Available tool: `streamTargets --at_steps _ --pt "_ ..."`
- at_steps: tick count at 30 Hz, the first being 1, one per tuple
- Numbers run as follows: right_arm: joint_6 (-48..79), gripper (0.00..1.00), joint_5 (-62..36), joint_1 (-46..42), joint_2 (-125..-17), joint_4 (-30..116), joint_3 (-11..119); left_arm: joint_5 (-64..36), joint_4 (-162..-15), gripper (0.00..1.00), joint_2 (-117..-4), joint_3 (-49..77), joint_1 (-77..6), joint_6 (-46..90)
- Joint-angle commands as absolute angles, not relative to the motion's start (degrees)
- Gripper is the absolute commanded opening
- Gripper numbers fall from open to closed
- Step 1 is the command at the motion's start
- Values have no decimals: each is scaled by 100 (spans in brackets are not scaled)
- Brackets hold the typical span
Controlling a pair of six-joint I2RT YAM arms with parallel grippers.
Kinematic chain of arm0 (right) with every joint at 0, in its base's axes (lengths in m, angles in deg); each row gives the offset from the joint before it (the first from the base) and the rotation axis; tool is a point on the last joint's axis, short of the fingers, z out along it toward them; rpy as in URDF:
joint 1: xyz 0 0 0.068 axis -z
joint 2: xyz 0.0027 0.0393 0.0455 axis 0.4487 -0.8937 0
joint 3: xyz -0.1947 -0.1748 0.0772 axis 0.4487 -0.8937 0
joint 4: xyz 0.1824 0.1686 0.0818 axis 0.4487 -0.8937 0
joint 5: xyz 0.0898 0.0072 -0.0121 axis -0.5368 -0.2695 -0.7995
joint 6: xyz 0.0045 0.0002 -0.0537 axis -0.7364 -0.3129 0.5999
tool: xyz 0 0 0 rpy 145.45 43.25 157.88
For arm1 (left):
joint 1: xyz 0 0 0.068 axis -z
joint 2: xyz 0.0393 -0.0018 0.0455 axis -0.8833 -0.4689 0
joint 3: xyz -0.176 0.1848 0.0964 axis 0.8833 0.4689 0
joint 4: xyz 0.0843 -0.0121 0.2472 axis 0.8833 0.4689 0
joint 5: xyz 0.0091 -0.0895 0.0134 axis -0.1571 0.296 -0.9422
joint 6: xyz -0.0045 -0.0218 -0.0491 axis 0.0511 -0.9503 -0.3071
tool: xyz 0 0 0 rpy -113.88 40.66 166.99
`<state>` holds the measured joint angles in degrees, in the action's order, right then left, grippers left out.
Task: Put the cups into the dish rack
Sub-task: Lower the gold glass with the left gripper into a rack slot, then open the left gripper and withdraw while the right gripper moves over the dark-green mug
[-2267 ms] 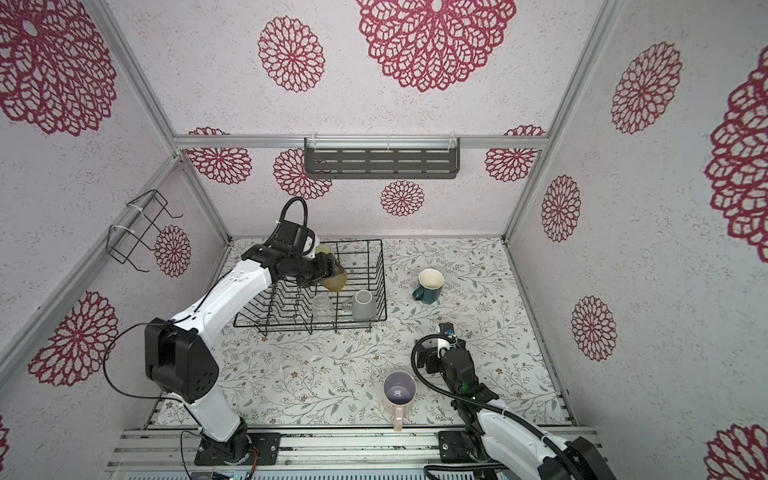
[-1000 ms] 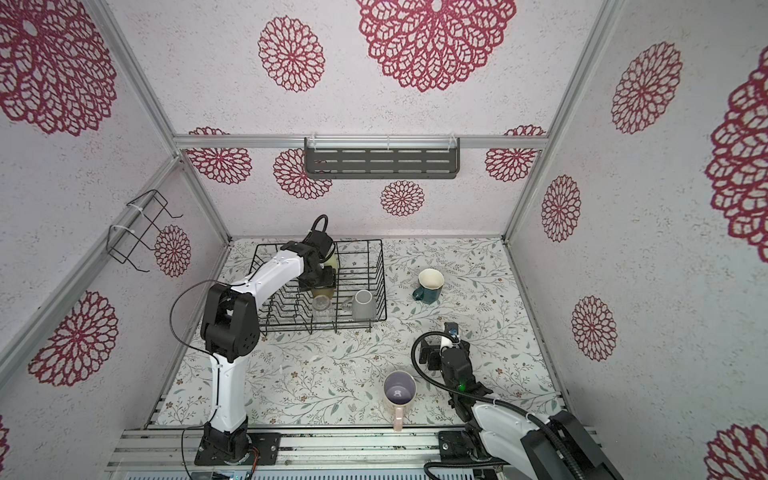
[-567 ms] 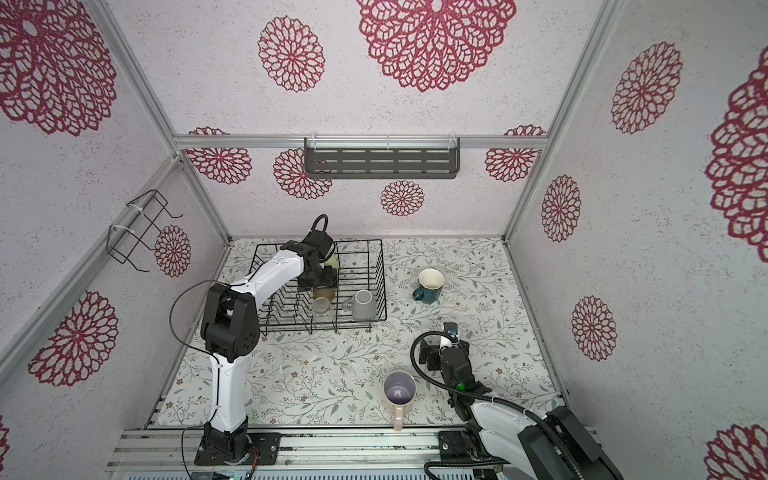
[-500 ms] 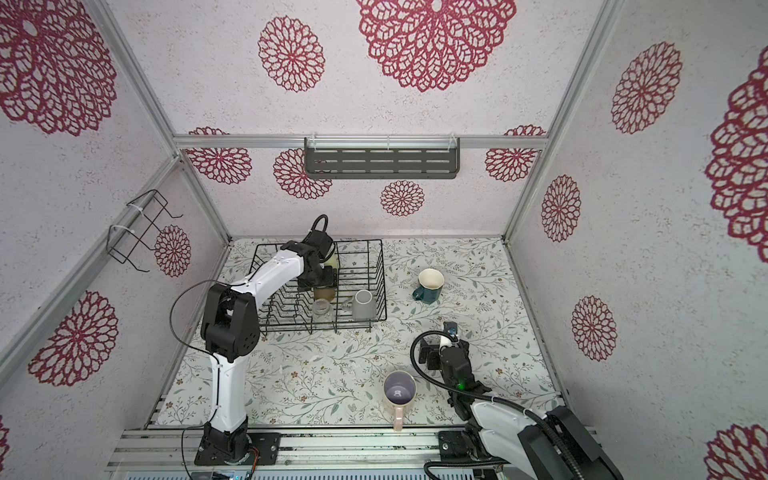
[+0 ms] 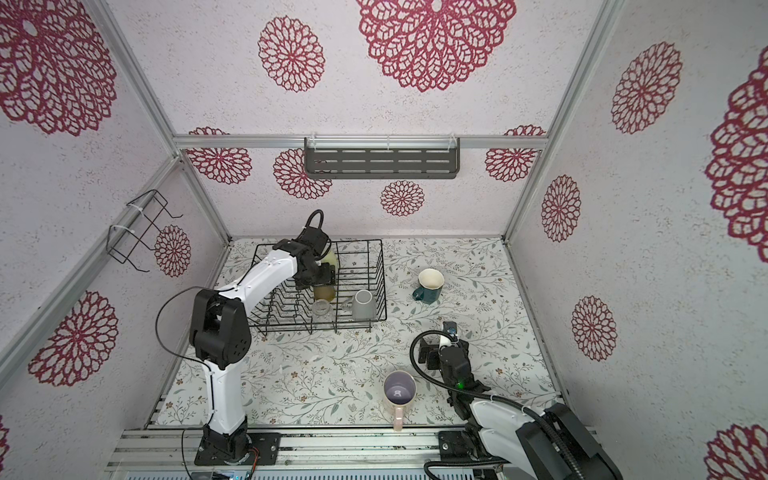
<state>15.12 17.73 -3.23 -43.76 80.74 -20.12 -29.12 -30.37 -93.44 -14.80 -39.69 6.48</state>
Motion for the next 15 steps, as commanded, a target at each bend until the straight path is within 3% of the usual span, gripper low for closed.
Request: streamTargets --at_steps 1,7,15 --pt "809 99 2681 -357 -4257 8091 -1790 -3009 -3211 81 -8423 -1197 -3939 532" --pt "1070 99 2045 -356 -3970 7739 -1728 -2982 -3371 82 -7267 -487 -3934 563" --pt "1145 99 1719 -325 -4624 6218 -725 -3414 -4042 85 -5127 1399 -3956 371"
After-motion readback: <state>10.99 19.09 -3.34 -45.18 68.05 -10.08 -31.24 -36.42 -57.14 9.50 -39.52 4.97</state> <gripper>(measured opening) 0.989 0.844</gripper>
